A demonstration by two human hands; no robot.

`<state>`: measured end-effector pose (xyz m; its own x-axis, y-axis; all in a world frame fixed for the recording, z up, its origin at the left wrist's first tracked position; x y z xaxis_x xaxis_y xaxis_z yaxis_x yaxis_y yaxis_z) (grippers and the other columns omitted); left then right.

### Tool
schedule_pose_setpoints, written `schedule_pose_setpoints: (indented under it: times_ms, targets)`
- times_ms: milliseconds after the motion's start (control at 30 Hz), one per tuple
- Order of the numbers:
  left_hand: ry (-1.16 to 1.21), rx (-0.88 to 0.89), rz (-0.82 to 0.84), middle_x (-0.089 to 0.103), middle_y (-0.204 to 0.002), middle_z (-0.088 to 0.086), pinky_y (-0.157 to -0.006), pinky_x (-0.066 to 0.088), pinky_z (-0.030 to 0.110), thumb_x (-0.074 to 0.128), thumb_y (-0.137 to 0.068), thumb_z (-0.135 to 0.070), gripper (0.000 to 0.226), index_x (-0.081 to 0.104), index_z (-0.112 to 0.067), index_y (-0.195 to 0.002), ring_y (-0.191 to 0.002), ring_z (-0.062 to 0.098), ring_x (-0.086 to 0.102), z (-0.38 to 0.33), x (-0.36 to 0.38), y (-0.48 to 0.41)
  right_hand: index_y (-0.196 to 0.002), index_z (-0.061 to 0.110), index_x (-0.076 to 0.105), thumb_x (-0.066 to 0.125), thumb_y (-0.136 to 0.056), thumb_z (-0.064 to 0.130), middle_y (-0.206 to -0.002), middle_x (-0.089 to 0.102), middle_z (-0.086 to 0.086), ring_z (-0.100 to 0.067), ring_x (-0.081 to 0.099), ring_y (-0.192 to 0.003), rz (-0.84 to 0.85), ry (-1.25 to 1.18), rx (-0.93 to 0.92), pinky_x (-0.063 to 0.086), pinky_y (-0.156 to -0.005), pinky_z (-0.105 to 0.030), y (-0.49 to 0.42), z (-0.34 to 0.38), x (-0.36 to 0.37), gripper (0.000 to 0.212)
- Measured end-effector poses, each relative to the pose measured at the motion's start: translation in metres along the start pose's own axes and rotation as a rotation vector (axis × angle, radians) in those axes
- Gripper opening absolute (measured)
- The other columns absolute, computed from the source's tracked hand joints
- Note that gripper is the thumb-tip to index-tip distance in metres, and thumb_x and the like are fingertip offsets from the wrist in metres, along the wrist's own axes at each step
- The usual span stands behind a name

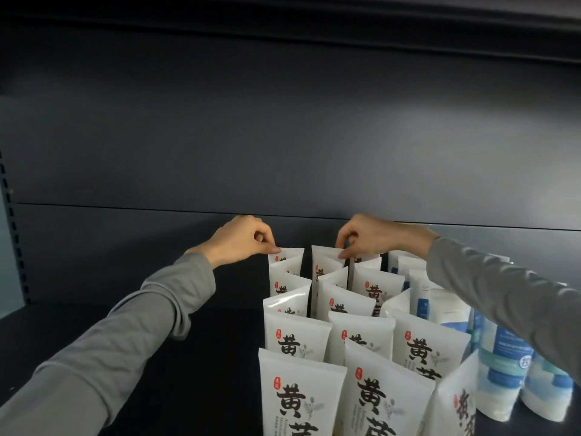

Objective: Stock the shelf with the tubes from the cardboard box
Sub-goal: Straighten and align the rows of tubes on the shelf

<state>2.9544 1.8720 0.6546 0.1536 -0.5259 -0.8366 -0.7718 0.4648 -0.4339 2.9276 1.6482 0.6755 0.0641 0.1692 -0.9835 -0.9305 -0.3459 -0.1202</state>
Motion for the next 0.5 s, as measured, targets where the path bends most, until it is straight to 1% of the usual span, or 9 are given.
schedule_pose_setpoints:
  times_ms: [67, 167, 300, 400, 467, 500]
  targets:
    - [-0.001, 0.002, -0.034, 0.049, -0.075, -0.009, -0.066, 0.037, 0.023, 0.069, -0.078, -0.037, 0.012, 0.064, -0.028, -0.072, -0.07, 0.008, 0.048, 0.0, 0.002, 0.001, -0.102, 0.012, 0.069, 0.067, -0.087, 0.021, -0.069, 0.054, 0.011, -0.004, 0.046, -0.06, -0.01, -0.002, 0.008, 0.033, -0.055, -0.013, -0.002, -0.001, 0.001, 0.018]
    - [0.008, 0.007, -0.082, 0.049, -0.075, -0.01, -0.062, 0.033, 0.02, 0.068, -0.079, -0.036, 0.014, 0.064, -0.025, -0.073, -0.069, 0.007, 0.048, 0.0, 0.006, 0.002, -0.098, 0.014, 0.07, 0.068, -0.086, 0.02, -0.065, 0.053, 0.008, -0.004, 0.044, -0.056, -0.027, -0.012, 0.017, 0.031, -0.053, -0.013, -0.004, -0.002, 0.001, 0.014]
    - [0.029, -0.006, -0.132, 0.049, -0.075, -0.01, -0.059, 0.03, 0.018, 0.067, -0.08, -0.035, 0.014, 0.065, -0.021, -0.076, -0.067, 0.006, 0.047, 0.003, 0.009, 0.003, -0.096, 0.015, 0.069, 0.068, -0.086, 0.019, -0.063, 0.052, 0.011, -0.003, 0.044, -0.054, -0.048, -0.021, 0.016, 0.031, -0.051, -0.009, -0.006, 0.0, 0.002, 0.011]
    - [0.022, -0.013, -0.167, 0.051, -0.075, -0.008, -0.057, 0.03, 0.018, 0.067, -0.08, -0.035, 0.015, 0.065, -0.022, -0.075, -0.067, 0.008, 0.047, 0.004, 0.011, 0.003, -0.097, 0.013, 0.07, 0.068, -0.086, 0.018, -0.063, 0.053, 0.008, -0.003, 0.044, -0.053, -0.046, -0.039, 0.018, 0.032, -0.054, -0.011, -0.006, 0.0, 0.002, 0.012]
    - [0.027, -0.015, -0.178, 0.051, -0.075, -0.007, -0.057, 0.031, 0.019, 0.067, -0.08, -0.036, 0.014, 0.065, -0.023, -0.074, -0.066, 0.009, 0.047, 0.005, 0.012, 0.004, -0.095, 0.013, 0.071, 0.069, -0.085, 0.018, -0.059, 0.051, 0.009, -0.003, 0.042, -0.051, -0.051, -0.045, 0.024, 0.033, -0.053, -0.012, -0.005, -0.001, 0.001, 0.011]
    - [0.034, -0.016, -0.175, 0.051, -0.074, -0.007, -0.057, 0.032, 0.019, 0.067, -0.08, -0.036, 0.014, 0.065, -0.024, -0.074, -0.066, 0.009, 0.047, 0.004, 0.012, 0.004, -0.094, 0.014, 0.071, 0.07, -0.084, 0.018, -0.056, 0.048, 0.011, -0.002, 0.042, -0.048, -0.055, -0.049, 0.026, 0.032, -0.05, -0.01, -0.005, -0.002, 0.001, 0.01]
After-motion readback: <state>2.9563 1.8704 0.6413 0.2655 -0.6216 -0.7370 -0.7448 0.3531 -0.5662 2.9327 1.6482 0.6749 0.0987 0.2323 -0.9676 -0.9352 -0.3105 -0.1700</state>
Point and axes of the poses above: each hand's wrist, its own y-axis away from the middle knuckle, its own x-axis out of the palm, z = x × y, the point moved 4 cm from there along -y, towards the middle knuckle
